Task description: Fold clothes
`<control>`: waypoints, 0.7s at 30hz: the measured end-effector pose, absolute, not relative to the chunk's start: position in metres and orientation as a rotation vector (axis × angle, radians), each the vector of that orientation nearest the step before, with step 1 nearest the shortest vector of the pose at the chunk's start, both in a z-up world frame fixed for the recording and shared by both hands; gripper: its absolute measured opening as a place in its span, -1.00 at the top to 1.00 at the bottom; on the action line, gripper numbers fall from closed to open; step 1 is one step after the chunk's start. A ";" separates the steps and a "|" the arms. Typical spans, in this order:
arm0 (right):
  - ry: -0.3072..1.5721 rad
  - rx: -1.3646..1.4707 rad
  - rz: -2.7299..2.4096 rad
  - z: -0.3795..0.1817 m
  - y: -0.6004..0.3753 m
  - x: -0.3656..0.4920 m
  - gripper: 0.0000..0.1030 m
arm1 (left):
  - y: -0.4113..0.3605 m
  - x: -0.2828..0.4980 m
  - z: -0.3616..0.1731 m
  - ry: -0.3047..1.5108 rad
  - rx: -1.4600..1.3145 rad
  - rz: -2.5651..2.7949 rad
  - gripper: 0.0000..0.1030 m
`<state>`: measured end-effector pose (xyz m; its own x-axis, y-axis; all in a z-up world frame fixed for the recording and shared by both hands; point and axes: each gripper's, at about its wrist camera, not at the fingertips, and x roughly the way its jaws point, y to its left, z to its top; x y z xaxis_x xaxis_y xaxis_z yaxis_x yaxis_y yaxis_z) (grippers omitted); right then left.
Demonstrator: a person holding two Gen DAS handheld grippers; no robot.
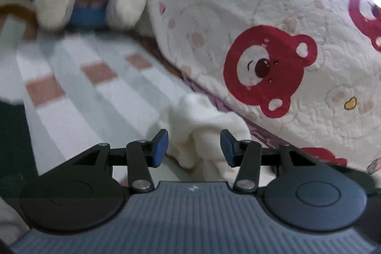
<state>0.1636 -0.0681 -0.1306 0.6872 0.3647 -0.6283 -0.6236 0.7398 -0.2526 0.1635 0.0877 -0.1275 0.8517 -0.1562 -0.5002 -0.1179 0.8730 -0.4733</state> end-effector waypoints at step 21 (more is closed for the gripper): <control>0.578 0.356 0.500 -0.156 -0.196 0.188 0.79 | 0.016 0.177 -0.138 0.624 -0.024 -0.273 -0.18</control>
